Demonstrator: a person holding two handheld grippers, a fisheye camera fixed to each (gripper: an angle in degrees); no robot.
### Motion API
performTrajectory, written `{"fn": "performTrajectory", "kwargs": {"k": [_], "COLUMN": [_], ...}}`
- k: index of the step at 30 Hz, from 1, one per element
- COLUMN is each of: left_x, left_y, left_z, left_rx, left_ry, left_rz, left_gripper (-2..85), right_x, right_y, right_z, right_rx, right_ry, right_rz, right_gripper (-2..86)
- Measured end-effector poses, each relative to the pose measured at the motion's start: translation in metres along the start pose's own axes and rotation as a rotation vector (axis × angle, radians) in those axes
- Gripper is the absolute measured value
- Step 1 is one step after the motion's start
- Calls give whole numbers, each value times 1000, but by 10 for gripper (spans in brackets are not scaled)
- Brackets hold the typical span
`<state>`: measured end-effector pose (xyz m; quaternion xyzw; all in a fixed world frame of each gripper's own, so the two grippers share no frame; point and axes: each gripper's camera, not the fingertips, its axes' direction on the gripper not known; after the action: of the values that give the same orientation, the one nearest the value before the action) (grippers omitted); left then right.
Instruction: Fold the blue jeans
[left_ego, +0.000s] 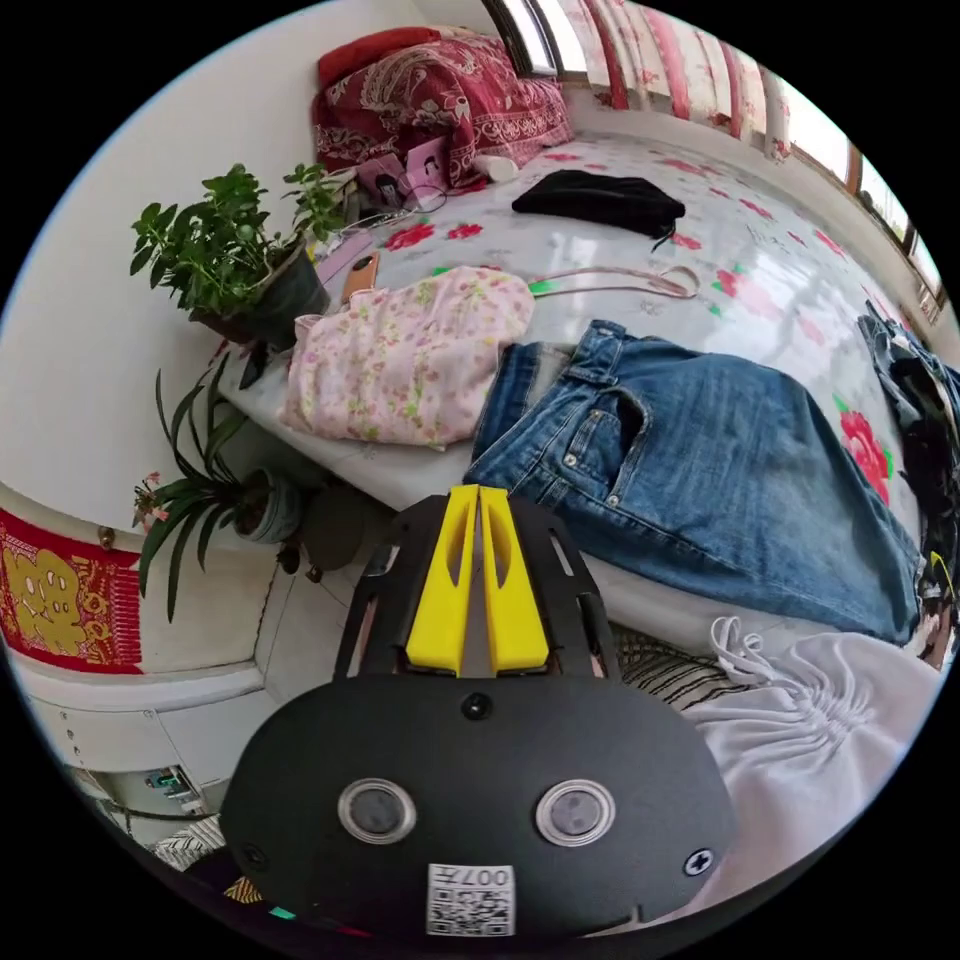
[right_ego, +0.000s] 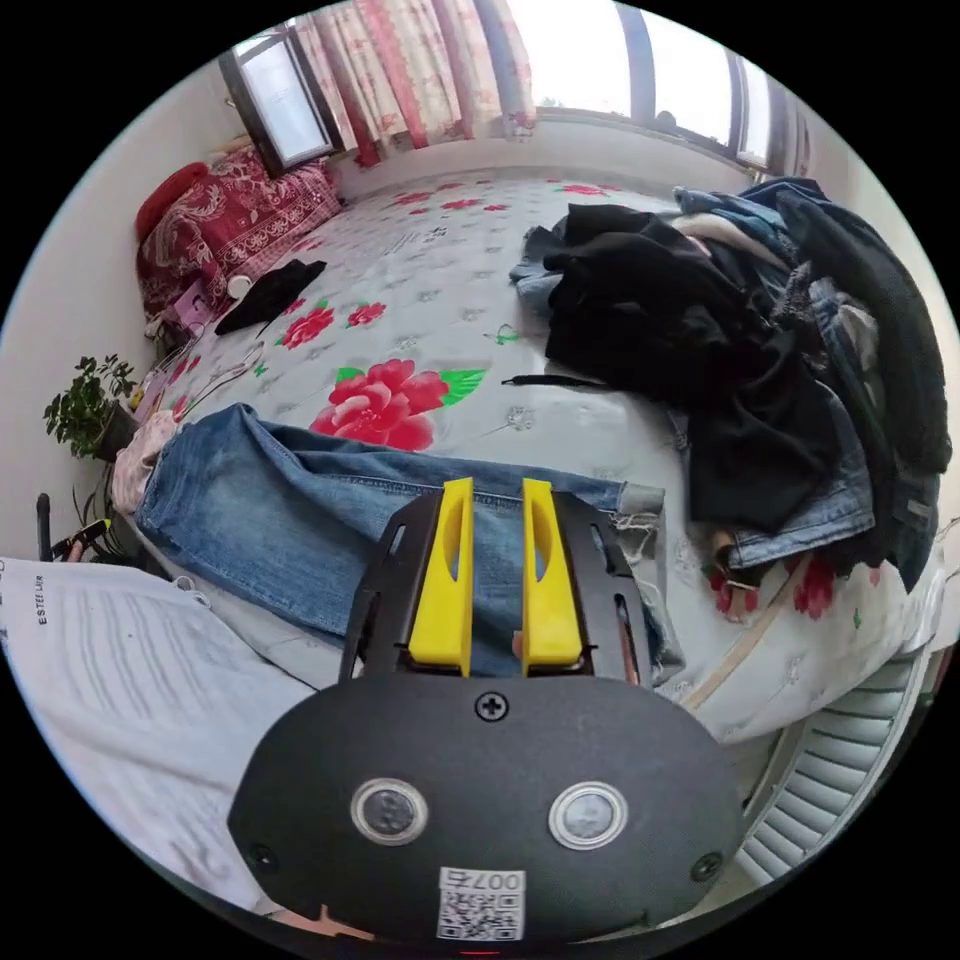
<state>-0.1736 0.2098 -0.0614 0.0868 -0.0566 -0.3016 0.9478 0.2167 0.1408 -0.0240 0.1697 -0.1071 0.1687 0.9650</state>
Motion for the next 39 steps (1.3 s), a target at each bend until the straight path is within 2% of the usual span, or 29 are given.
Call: {"fn": "performTrajectory", "kwargs": {"k": [5, 7, 8, 10, 13, 17, 19, 21, 23, 27, 30, 34, 36, 39], "left_x": [50, 85, 92, 109, 112, 110, 124, 126, 115, 47, -15, -101, -134, -176], "left_y": [-44, -66, -70, -87, -101, -118, -127, -126, -117, -83, -54, -18, -3, 19], "left_z": [22, 45, 53, 90, 135, 149, 153, 148, 131, 84, 75, 88, 100, 126], "left_rx": [5, -24, -38, -129, -242, -231, -230, -216, -156, -51, -66, -95, -94, -108], "left_ry": [108, 89, 75, 14, 12, 13, -82, -122, -79, 136, 274, 377, 408, 469], "left_rz": [131, 234, 253, 299, 327, 318, 365, 383, 370, 212, 68, -174, -290, -467], "left_gripper": [-10, -10, -9, -9, -9, -9, -9, -9, -9, -3, 27, 83, 101, 118], "right_x": [-48, -61, -66, -65, -44, 2, 24, 59, 97, 184, 217, 232, 234, 240], "right_y": [-54, -62, -64, -68, -88, -111, -109, -84, -48, 78, 157, 186, 176, 150], "right_z": [69, 92, 106, 107, 115, 112, 99, 55, 19, -30, -29, -4, 3, 18], "right_rx": [-156, -231, -272, -238, -243, -233, -177, -10, 98, 222, 244, 273, 337, 304], "right_ry": [-52, -13, 70, 144, 225, 115, 4, -106, -176, -154, -153, -226, -191, -148], "right_rz": [-159, -225, -259, -298, -225, -12, 71, 173, 300, 698, 942, 1037, 1031, 1049], "right_gripper": [26, 22, 16, 8, 1, 1, 4, 15, 36, 90, 109, 127, 126, 107]}}
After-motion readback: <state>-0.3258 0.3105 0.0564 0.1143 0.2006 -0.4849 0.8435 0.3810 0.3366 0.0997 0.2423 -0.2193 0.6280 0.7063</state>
